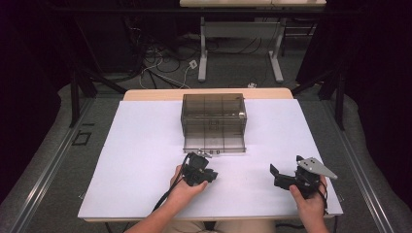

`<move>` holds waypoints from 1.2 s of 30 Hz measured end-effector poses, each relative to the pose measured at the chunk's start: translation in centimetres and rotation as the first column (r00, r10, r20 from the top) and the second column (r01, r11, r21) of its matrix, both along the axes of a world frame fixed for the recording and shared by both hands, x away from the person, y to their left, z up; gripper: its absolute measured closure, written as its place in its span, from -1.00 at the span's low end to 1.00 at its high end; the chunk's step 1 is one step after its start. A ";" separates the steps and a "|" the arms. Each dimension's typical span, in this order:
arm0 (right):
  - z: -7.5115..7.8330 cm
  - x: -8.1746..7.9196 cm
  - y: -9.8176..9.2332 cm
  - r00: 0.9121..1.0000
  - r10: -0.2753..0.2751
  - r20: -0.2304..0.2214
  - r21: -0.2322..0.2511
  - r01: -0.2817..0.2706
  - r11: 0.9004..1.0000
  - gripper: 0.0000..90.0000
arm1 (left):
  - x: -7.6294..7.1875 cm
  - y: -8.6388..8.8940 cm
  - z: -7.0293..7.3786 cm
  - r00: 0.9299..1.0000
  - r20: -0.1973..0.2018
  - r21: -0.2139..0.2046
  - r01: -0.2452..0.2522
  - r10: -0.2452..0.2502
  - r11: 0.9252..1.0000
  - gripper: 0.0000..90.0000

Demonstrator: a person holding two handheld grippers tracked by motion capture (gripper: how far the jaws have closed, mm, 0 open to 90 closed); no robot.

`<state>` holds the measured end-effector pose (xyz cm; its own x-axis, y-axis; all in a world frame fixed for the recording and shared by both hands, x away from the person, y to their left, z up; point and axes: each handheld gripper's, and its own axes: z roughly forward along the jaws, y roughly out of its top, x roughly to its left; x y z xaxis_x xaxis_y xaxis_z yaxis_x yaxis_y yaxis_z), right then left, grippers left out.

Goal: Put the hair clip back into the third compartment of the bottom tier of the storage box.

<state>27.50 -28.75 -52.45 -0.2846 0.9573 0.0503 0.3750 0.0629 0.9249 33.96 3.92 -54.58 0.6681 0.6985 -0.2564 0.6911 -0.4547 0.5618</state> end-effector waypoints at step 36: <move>-0.2 0.2 -0.1 1.000 0.006 -0.016 -0.003 -0.006 1.000 -1.00 | -0.5 0.5 0.8 0.995 0.086 -0.018 -0.047 0.048 0.999 0.75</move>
